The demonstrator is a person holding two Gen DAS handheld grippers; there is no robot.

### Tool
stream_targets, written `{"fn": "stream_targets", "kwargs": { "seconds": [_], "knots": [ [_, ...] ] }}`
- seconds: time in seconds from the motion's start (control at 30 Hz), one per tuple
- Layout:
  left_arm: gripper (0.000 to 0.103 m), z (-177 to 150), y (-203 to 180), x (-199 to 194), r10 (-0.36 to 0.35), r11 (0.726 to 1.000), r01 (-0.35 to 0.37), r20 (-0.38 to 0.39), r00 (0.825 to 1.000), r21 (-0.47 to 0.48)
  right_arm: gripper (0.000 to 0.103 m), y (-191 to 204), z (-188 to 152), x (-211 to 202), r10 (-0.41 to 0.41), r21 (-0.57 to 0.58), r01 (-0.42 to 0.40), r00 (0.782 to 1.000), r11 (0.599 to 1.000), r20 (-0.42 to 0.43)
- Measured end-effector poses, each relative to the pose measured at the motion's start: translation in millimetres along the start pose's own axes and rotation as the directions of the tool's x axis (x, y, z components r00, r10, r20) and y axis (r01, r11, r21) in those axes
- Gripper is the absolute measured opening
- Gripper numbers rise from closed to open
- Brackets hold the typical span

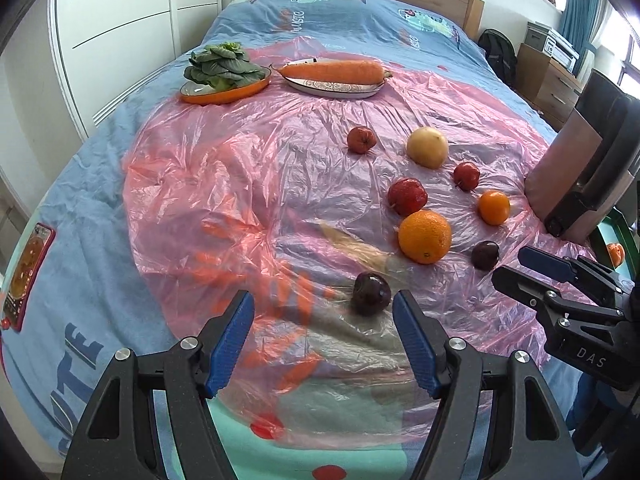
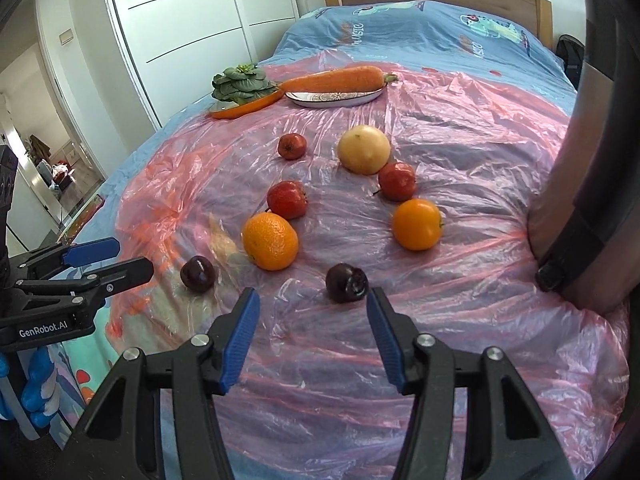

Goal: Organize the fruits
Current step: 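Close the left tool on a dark plum while the right tool grips another plum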

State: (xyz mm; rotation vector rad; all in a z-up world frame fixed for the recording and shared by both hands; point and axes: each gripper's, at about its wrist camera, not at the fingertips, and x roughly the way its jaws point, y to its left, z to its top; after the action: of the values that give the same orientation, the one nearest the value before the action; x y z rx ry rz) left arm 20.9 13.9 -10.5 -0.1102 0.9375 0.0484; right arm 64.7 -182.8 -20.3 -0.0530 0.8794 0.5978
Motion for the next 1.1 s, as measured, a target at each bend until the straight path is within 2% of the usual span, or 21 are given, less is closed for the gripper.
{"fn": "stream_targets", "kwargs": {
  "seconds": [0.03, 0.17, 0.37, 0.6, 0.77, 0.93, 1.1],
  "knots": [
    [0.066, 1, -2, 2, -0.006, 1.0, 0.006, -0.003, 1.0, 0.005, 0.07, -1, 2, 2, 0.001, -0.001, -0.001, 1.0, 1.0, 0.001],
    [0.066, 3, -11, 9, -0.02, 0.999, 0.02, -0.01, 1.0, 0.027, 0.067, -5, 5, 9, -0.005, 0.002, 0.005, 1.0, 1.0, 0.004],
    [0.066, 3, -21, 22, -0.018, 0.998, 0.019, -0.031, 0.999, 0.055, 0.056, -10, 6, 17, 0.002, 0.005, -0.002, 1.0, 1.0, -0.002],
    [0.066, 2, -20, 35, -0.017, 0.998, 0.02, -0.057, 0.998, 0.051, 0.053, -14, 7, 28, -0.008, -0.003, 0.007, 1.0, 1.0, -0.018],
    [0.064, 1, -19, 44, -0.017, 0.999, 0.021, -0.074, 0.997, 0.05, 0.038, -14, 4, 37, -0.02, -0.011, 0.02, 0.999, 1.0, -0.043],
    [0.053, 1, -18, 52, -0.016, 0.998, 0.021, -0.088, 0.996, 0.054, 0.024, -13, 1, 42, -0.035, -0.027, 0.033, 0.998, 0.999, -0.056],
    [0.047, -1, -19, 55, -0.007, 0.997, 0.013, -0.091, 0.996, 0.072, 0.02, -12, 1, 45, -0.048, -0.045, 0.045, 0.997, 0.998, -0.062]
  ]
}}
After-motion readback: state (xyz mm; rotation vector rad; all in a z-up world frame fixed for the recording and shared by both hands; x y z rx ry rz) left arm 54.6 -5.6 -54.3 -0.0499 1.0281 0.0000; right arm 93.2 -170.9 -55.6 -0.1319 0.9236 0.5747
